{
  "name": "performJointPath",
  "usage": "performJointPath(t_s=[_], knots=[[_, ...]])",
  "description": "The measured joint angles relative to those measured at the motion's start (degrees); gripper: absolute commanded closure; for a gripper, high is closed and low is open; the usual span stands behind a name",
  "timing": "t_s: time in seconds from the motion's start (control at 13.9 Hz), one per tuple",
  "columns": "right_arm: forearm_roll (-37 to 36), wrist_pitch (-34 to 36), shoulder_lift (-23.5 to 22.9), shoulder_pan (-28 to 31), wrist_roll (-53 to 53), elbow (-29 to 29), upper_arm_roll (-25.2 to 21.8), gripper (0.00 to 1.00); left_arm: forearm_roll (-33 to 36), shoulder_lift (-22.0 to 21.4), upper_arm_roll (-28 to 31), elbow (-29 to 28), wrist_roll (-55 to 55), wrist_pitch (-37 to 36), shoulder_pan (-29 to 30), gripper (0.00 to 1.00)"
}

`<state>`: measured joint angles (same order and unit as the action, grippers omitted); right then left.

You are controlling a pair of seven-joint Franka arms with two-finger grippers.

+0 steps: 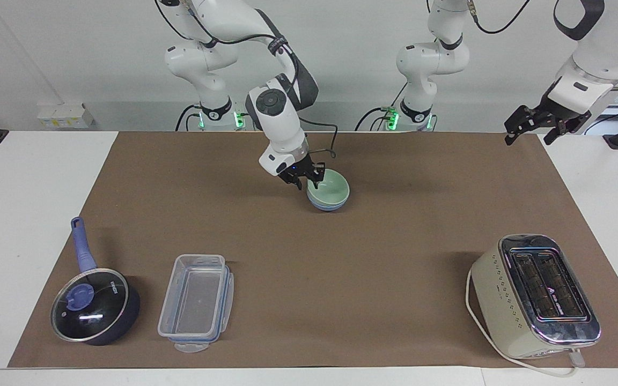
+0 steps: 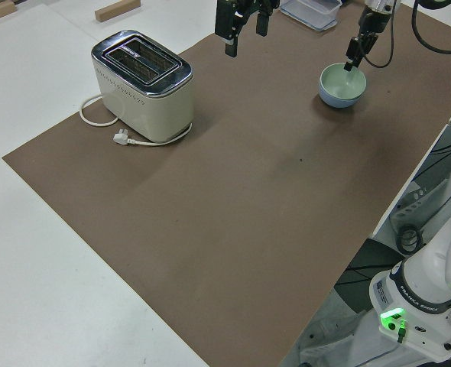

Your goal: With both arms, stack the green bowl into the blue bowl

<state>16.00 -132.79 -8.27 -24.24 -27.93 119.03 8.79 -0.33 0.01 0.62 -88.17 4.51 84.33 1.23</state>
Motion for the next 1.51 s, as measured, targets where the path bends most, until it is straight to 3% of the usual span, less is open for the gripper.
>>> performJointPath(t_s=[0.14,0.22,0.5,0.72,1.01,1.37,1.51], knots=[[-0.29,2.14,1.96,0.83,0.0,-1.04,-0.54,0.05,0.0,0.0,0.0,0.0,0.0,0.0,0.0,0.0],[-1.32,4.14,3.73,2.28,0.07,-1.36,-0.68,0.0,0.0,0.0,0.0,0.0,0.0,0.0,0.0,0.0],[-5.98,10.4,11.66,11.21,3.68,-2.12,-1.07,0.0,0.0,0.0,0.0,0.0,0.0,0.0,0.0,0.0],[-8.02,18.12,14.25,18.86,8.48,-7.27,-1.26,0.0,0.0,-0.01,0.0,0.0,0.0,0.0,0.0,0.0],[-15.73,29.82,12.88,22.62,9.74,-20.06,-1.29,0.0,0.0,-0.01,0.0,0.0,0.0,0.0,0.0,0.0],[-18.74,47.43,6.63,23.02,9.74,-37.37,-1.28,0.0,0.0,-0.01,0.0,0.0,0.0,0.0,0.0,0.0],[-19.45,50.29,4.62,23.2,9.74,-41.14,-1.3,0.0,0.0,-0.01,0.0,0.0,0.01,0.0,0.0,0.0]])
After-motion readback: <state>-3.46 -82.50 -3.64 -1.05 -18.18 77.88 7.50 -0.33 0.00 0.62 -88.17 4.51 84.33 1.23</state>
